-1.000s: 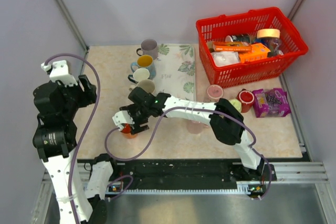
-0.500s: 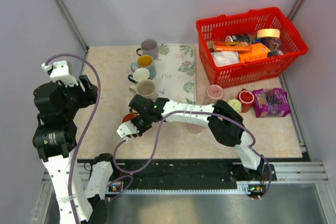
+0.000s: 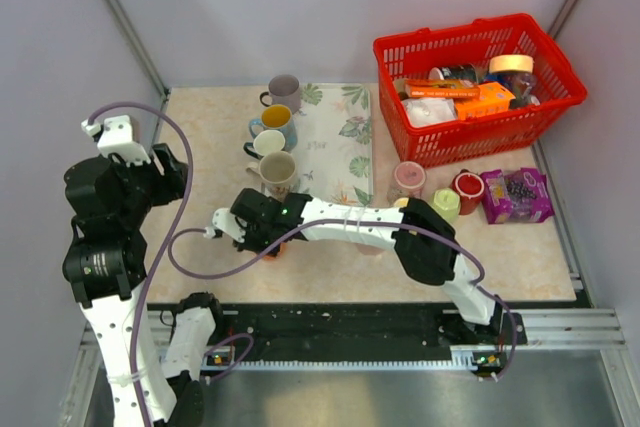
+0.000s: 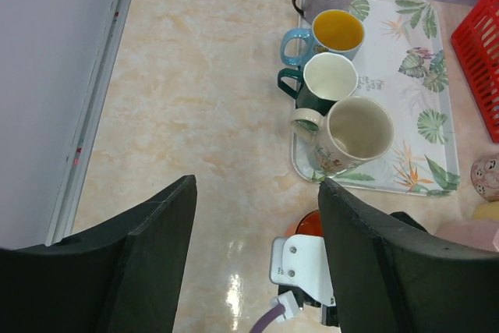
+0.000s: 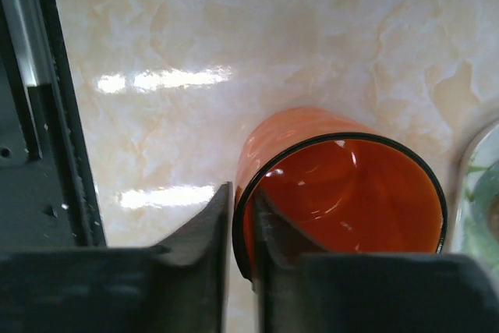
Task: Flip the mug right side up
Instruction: Pick up the cup from the tray.
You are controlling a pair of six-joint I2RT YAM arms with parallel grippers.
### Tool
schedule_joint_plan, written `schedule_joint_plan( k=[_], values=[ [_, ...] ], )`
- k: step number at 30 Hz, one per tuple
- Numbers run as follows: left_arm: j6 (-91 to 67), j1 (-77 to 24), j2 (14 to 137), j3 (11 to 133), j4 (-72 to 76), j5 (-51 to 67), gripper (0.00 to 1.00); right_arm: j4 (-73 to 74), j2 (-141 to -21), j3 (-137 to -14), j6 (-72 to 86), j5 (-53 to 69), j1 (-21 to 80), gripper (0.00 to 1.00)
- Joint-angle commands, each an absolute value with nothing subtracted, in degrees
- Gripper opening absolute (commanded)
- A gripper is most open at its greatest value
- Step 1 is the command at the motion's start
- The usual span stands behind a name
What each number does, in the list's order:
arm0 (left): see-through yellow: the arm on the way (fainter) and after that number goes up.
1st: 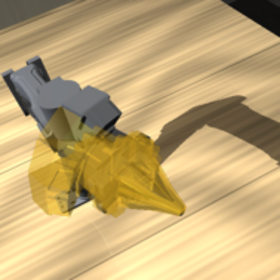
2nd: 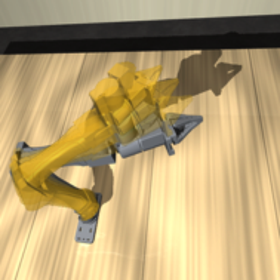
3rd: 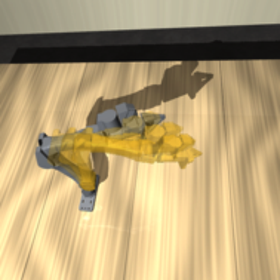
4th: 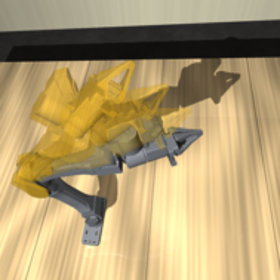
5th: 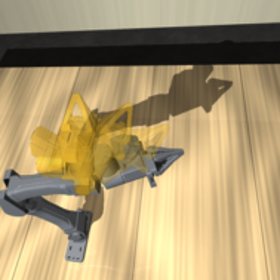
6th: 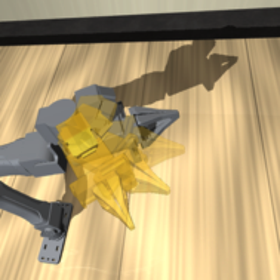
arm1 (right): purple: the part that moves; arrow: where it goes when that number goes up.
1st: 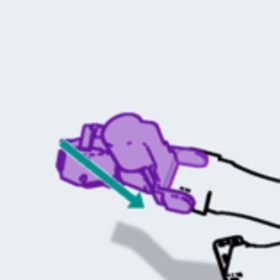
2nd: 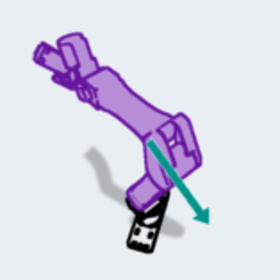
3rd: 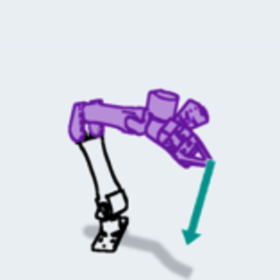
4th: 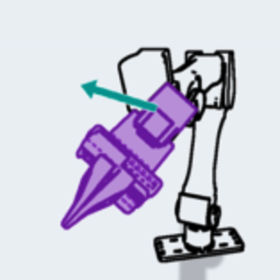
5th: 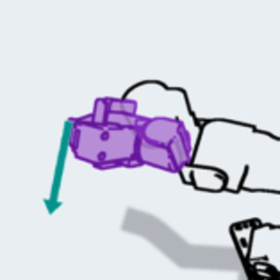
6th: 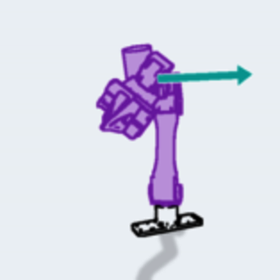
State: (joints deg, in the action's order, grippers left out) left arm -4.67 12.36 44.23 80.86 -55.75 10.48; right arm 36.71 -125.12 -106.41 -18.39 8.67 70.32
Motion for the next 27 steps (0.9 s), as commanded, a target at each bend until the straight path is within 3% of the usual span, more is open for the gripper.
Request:
schedule_joint_plan(
  k=[1,2,4,9,14,20,27],
  values=[
    [-5.8,12.7,44.0,80.6,-52.8,12.5,0.69,34.6,-126.3,-110.9,-4.7,3.2,73.0,0.31],
    [-5.8,12.7,44.0,80.5,-52.8,12.5,0.69,34.7,-127.0,-112.1,-5.3,4.6,73.0,0.44],
    [-5.7,12.7,44.1,80.6,-53.0,12.3,0.7,34.6,-126.9,-113.4,-7.8,5.9,73.0,0.57],
    [-5.2,12.7,44.3,81.6,-52.8,11.8,0.71,36.0,-120.3,-110.7,-17.6,11.3,72.2,0.69],
    [-5.1,12.8,44.5,82.2,-52.2,13.6,0.71,38.0,-110.0,-102.4,-32.7,30.4,66.7,0.72],
    [-5.0,12.9,44.6,81.7,-52.6,16.7,0.71,43.9,-108.7,-101.0,-50.2,33.7,59.0,0.74],
    [-5.0,12.9,44.4,81.3,-53.2,17.8,0.7,46.5,-114.3,-101.9,-64.3,29.5,57.5,0.74]
  ],
)
